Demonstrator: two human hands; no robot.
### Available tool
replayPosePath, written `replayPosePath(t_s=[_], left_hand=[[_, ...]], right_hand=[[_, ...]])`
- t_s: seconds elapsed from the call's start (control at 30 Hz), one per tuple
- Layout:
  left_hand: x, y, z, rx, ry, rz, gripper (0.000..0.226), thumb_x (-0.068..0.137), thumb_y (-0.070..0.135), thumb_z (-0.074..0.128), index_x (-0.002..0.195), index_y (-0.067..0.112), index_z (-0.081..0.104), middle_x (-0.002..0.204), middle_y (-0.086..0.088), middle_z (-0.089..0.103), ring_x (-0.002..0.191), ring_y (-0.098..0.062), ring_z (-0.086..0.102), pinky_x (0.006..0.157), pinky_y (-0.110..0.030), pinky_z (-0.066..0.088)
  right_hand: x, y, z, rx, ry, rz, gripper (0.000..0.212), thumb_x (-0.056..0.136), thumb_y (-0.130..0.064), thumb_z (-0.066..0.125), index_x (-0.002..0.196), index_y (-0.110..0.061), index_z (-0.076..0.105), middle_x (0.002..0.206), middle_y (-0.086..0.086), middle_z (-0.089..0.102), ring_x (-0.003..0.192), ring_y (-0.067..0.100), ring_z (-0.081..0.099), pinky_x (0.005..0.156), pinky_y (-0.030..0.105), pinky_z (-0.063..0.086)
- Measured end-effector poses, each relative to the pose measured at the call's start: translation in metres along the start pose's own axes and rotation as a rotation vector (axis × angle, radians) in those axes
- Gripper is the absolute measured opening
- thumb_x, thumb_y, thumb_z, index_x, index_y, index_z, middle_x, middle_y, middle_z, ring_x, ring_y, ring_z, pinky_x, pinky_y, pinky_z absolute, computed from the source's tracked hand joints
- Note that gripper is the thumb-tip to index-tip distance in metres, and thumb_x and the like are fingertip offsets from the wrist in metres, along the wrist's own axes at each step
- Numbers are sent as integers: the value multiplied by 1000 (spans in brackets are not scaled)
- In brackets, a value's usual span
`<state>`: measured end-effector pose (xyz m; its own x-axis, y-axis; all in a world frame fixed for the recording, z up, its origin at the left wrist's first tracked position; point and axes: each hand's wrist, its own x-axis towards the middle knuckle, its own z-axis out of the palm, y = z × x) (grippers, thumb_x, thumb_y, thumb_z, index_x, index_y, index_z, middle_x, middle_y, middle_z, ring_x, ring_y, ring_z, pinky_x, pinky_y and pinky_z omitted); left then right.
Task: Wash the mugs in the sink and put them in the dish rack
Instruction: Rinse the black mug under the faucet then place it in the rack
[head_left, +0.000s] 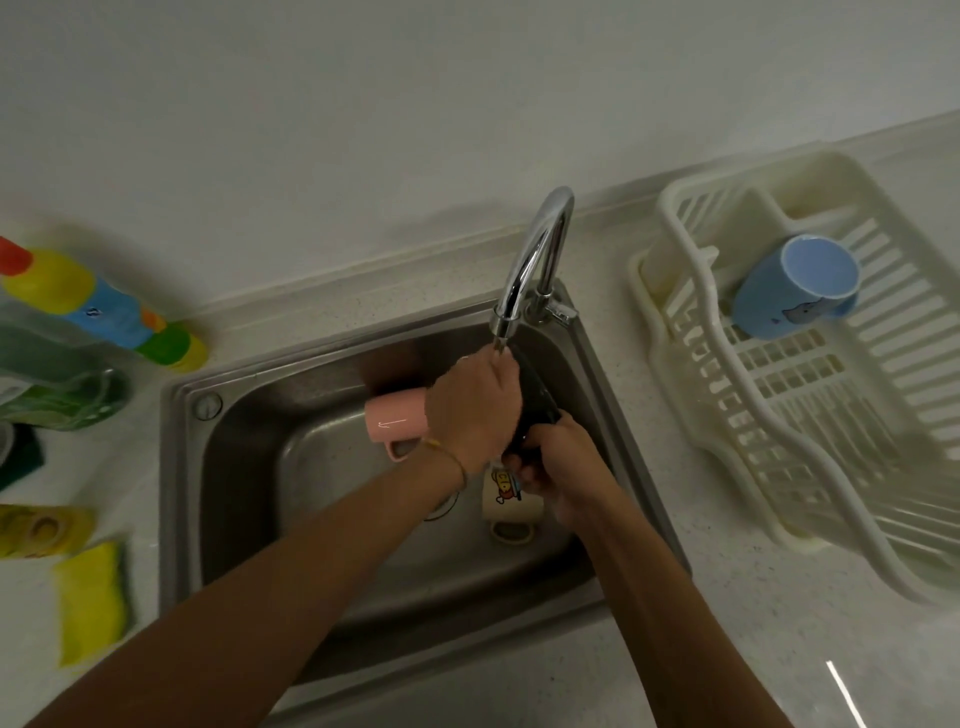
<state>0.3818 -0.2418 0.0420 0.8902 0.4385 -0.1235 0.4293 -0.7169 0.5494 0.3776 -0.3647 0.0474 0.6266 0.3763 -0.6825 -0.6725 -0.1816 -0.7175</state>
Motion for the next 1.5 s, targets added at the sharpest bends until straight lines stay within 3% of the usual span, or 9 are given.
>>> replayPosePath(t_s=[0.1,0.23,0.43,0.6,0.77,0.93,1.2,1.37,1.5], left_hand=[[-12,-5,6,5,50,210,48,105,47,22,114,21,60,98,-4,66,86,-22,64,75,-40,53],[21,-9,-4,-2,-281,-38,39,112,30,27,142,12,45,121,-18,64,110,-35,63,95,-46,51],[-9,-17,7,31,15,313,68,93,78,32,142,33,47,120,0,63,100,-15,62,81,-35,54],[16,-20,-11,-426,-322,-34,61,92,79,37,117,31,65,99,9,68,97,-16,66,93,-41,53],[5,-26,-16,-139,-239,227,76,77,77,66,137,36,47,110,12,64,94,-8,63,85,-31,55],[23,-38,-22,-669,-578,-93,89,52,69,88,126,29,59,116,0,72,106,-20,72,100,-47,56],[9,-47,-28,-1267,-833,-442,64,82,49,73,134,14,60,121,-16,71,110,-33,66,104,-52,49],[9,-44,-24,-1325,-686,-370,85,69,42,87,142,16,52,134,-20,61,113,-34,64,91,-49,56],[13,-33,-22,-1286,-466,-367,75,74,33,81,140,18,49,136,-19,59,110,-35,67,87,-49,60]], right_hand=[[0,-3,-3,-33,-11,-2,17,92,-5,46,92,-6,63,59,3,57,47,11,45,49,27,35],[-2,-2,-8,-42,-20,63,32,87,-4,49,120,-1,50,59,4,58,46,11,44,43,23,36],[2,-14,-4,-54,-14,43,19,92,-4,40,94,-6,59,59,5,58,47,13,45,50,29,35],[-5,-17,-7,-50,-60,91,20,90,-2,44,104,-5,58,62,6,56,48,11,42,51,26,33],[3,-17,-7,-51,-67,135,20,90,-1,39,98,-6,57,66,10,56,48,12,41,52,29,32],[7,-20,-15,-118,-151,147,23,91,-4,41,107,-1,57,59,4,52,48,12,38,51,27,31],[8,-30,-30,-36,-287,76,42,90,2,37,130,0,48,61,6,51,50,15,38,46,24,31],[8,-28,-18,-183,8,-52,34,101,-8,41,132,-19,52,84,0,68,66,11,61,58,25,48],[9,-12,2,-484,484,-460,30,99,-23,54,126,-36,51,124,-11,47,99,5,59,90,30,54]])
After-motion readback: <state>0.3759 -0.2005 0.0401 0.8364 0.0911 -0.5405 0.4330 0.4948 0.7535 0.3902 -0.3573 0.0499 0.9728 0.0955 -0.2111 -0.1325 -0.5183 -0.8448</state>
